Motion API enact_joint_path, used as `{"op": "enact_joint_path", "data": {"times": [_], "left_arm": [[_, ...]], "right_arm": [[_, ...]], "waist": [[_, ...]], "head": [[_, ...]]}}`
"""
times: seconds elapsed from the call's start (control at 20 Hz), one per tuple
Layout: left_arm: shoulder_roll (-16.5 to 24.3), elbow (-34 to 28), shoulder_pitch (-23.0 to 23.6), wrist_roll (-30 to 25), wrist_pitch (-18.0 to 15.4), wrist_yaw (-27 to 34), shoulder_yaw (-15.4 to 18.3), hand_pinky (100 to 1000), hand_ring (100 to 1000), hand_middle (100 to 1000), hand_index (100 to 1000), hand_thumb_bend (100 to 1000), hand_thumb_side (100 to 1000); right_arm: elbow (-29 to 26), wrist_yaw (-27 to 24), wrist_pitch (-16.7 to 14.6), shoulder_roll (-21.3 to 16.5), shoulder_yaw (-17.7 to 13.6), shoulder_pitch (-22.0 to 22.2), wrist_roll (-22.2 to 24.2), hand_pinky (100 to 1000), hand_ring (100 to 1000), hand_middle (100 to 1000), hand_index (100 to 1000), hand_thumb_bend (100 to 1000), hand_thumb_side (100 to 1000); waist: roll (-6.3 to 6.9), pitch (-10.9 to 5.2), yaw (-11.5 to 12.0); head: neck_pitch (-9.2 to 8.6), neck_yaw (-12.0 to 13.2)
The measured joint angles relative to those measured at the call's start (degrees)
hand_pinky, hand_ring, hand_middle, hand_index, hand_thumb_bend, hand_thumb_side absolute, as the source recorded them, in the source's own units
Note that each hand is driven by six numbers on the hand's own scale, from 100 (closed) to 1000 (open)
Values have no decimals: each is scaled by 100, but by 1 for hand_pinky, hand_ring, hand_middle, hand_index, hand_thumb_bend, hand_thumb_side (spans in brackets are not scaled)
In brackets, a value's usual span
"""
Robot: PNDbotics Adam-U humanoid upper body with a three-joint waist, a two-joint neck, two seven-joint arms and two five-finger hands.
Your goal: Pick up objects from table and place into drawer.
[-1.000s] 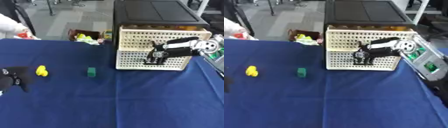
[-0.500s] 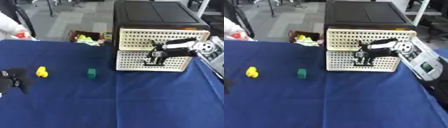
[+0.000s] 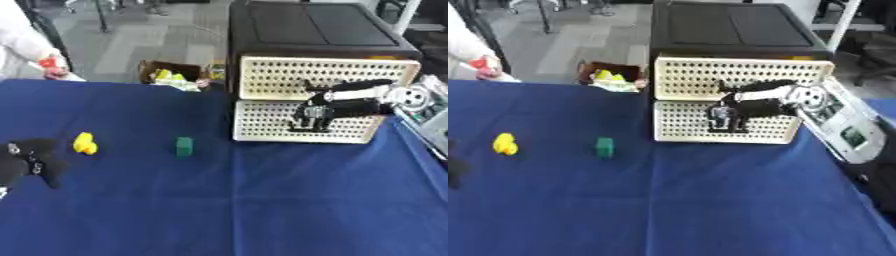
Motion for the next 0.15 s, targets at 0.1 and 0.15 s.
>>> {"op": "enact_joint_path", "data": {"times": [0.1, 0.15], "left_arm": [[0, 0, 0, 18, -8, 5, 21, 506, 627, 544, 845, 100, 886], [0, 0, 0, 30, -10, 13, 24, 506, 627, 545, 846, 100, 882]], "right_arm": [[-675, -172, -36, -289, -162, 320, -24, 782, 649, 657, 837, 100, 1000], [-1033, -270, -59, -407, -295, 504, -100, 782, 625, 633, 834, 100, 1000]], "waist": [[-1, -5, -20], [6, -13, -30]], "head": [[5, 27], [16, 44]]}}
